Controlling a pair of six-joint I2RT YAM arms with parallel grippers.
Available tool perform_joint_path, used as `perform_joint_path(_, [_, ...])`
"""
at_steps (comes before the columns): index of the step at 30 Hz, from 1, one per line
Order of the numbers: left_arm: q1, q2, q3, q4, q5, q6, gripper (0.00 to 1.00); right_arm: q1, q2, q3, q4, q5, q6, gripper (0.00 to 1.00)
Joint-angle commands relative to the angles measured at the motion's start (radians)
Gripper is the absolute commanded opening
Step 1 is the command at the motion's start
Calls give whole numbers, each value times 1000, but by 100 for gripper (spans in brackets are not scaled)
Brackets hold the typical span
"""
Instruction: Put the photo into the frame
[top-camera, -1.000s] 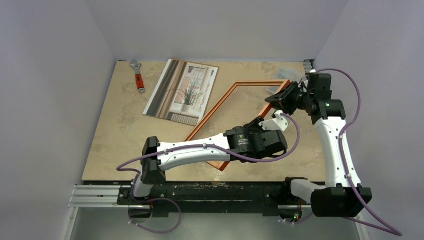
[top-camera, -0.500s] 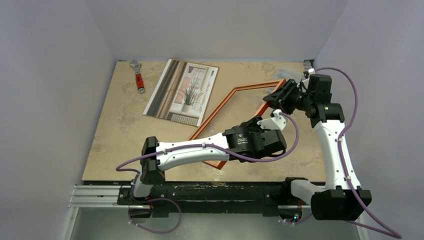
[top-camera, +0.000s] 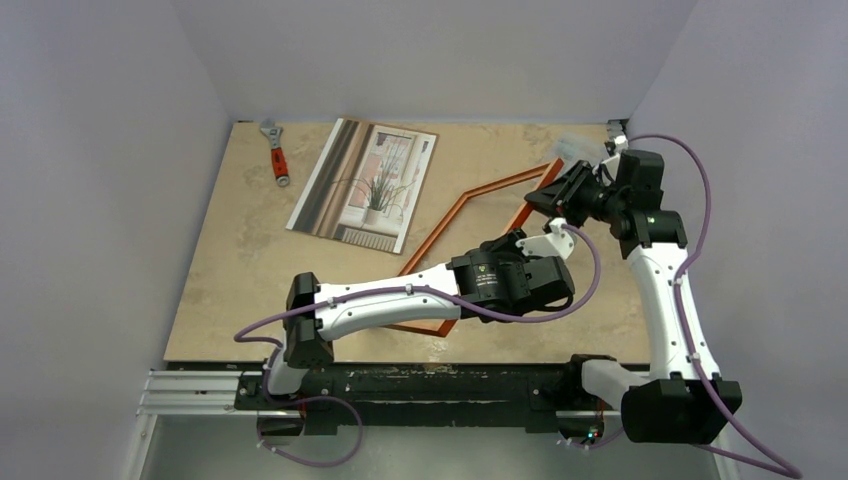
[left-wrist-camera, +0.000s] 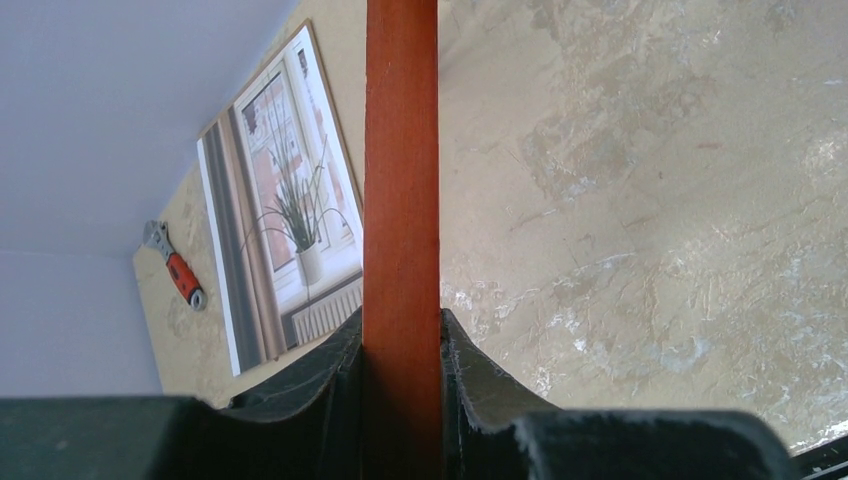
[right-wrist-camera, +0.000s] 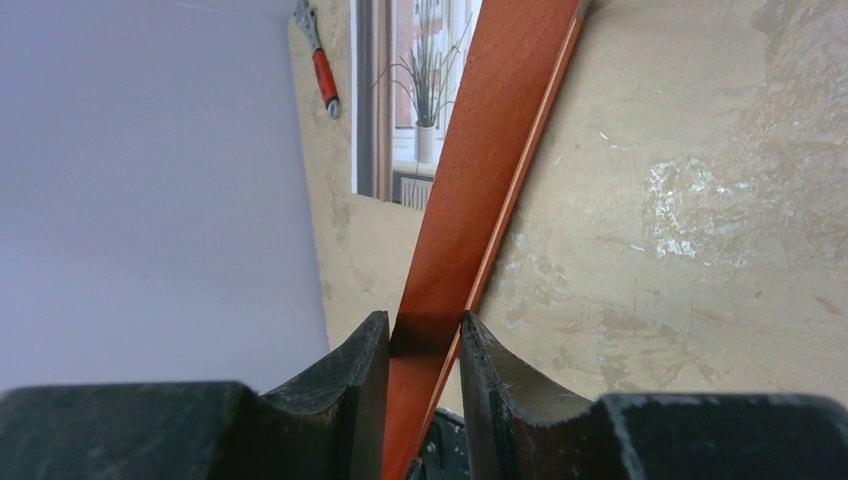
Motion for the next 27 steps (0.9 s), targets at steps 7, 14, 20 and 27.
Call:
perform_joint_path(7, [-10, 6, 79, 33, -10, 62, 5, 2, -13, -20, 16, -85, -30, 30])
perform_joint_path(14, [-22, 23, 105, 43, 7, 91, 23, 1, -26, -52, 36, -94, -23, 5])
perform_joint_path(20, [-28, -22, 82, 81, 131, 115, 72, 1, -1, -58, 33, -39, -94, 0])
perform_joint_path(27, [-24, -172, -13, 177, 291, 102, 99, 0, 40, -99, 27, 41, -248, 0])
